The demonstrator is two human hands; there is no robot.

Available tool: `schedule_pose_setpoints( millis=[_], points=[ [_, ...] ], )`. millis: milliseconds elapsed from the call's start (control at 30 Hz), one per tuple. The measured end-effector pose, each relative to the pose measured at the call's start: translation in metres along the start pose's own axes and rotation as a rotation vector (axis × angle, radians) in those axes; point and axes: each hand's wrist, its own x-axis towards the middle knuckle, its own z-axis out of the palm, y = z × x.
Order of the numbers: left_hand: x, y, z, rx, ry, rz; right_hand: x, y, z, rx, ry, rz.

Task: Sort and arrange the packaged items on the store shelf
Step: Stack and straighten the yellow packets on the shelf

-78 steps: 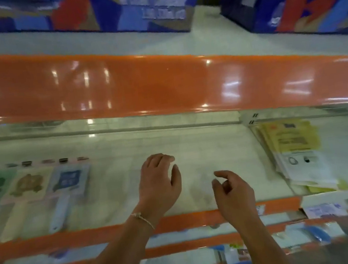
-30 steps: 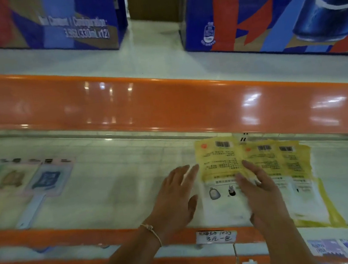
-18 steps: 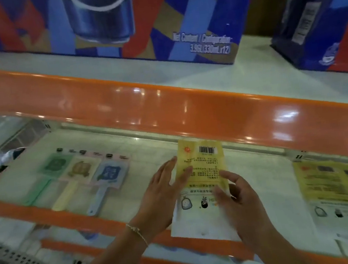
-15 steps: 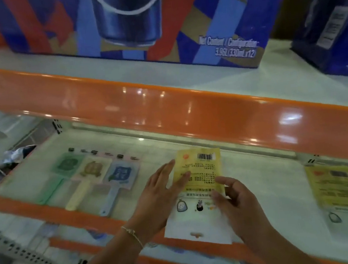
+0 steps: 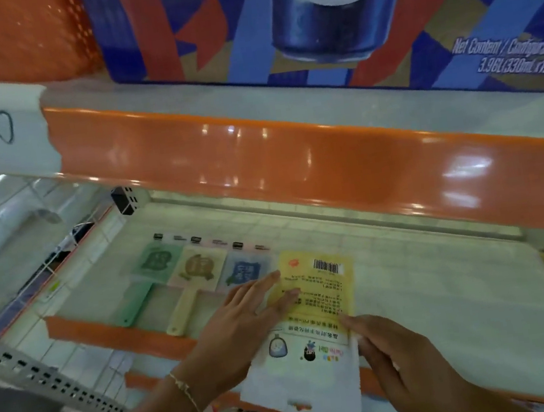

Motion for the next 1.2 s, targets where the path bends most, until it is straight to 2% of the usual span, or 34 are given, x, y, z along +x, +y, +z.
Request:
schedule_pose_setpoints(
  millis=[133, 300, 400, 467, 567, 767, 900, 1033, 1200],
  points=[
    [-0.006, -0.009, -0.007, -0.049, -0.060, 0.057, 0.008, -0.012, 0.000, -0.068, 0.033, -0.092],
    [0.009, -0.010, -0.019, -0.192, 0.011, 0.133, 0.017, -0.005, 0.000, -0.130, 0.202, -0.165],
    [0.013, -0.002, -0.035, -0.500, -0.012, -0.030, 0.025, -0.004, -0.002, -0.134, 0.233, -0.135],
    [0.016, 0.006, -0.046, -0.690, -0.007, -0.108, 0.030, -0.013, -0.002, -0.068, 0.256, -0.092],
    [0.019, 0.012, -0.055, -0.754, 0.067, -0.126, 0.036, -0.021, 0.005, 0.032, 0.314, 0.033],
    [0.034, 0.020, -0.062, -1.019, 0.061, -0.279, 0.046, -0.026, 0.010, 0.344, 0.269, 0.289],
    [0.039, 0.016, -0.042, -1.205, 0.026, -0.355, 0.052, -0.027, 0.016, 0.605, 0.251, 0.469],
    [0.034, 0.012, -0.028, -1.152, -0.049, -0.502, 0.056, -0.010, 0.029, 0.759, 0.182, 0.614],
    [0.038, 0.006, -0.017, -1.069, -0.098, -0.523, 0.063, -0.001, 0.029, 0.829, 0.075, 0.721]
  ],
)
